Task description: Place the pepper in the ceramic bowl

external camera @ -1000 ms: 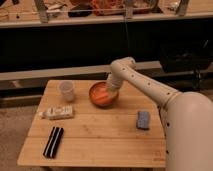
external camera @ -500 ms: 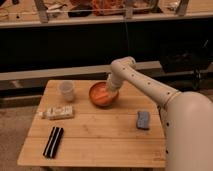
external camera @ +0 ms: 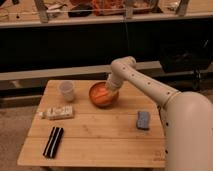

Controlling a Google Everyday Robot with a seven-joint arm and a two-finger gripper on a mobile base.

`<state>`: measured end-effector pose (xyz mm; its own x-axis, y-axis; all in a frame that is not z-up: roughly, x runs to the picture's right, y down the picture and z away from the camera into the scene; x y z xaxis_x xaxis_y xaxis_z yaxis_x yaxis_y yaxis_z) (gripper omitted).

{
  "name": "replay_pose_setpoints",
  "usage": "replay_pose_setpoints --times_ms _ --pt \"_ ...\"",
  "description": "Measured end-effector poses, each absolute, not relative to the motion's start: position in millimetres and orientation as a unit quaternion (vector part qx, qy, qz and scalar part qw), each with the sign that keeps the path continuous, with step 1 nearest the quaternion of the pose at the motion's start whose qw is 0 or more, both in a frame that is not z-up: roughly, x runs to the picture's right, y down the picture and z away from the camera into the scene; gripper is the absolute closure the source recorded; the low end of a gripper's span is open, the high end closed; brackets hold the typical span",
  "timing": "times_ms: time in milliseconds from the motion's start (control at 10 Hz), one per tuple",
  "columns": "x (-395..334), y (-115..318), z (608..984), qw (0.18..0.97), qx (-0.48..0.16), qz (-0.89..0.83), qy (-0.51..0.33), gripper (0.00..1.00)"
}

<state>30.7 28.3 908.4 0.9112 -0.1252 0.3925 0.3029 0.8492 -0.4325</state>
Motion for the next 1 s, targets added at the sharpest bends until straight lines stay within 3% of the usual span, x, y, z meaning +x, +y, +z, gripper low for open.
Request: replay_pose_setpoints --times_ms 100,300,500,1000 --pt "30.5 28.8 908.9 0.945 -0.251 -0.114 -0.178 0.61" --pt "30.7 28.2 908.9 0.944 -0.251 -0.116 -0.179 0.5" --pt "31.4 27.5 908.7 0.944 -0.251 -0.118 -0.18 0.49" --pt "31.9 26.0 908.8 0.943 -0.251 -0.123 -0.182 0.63"
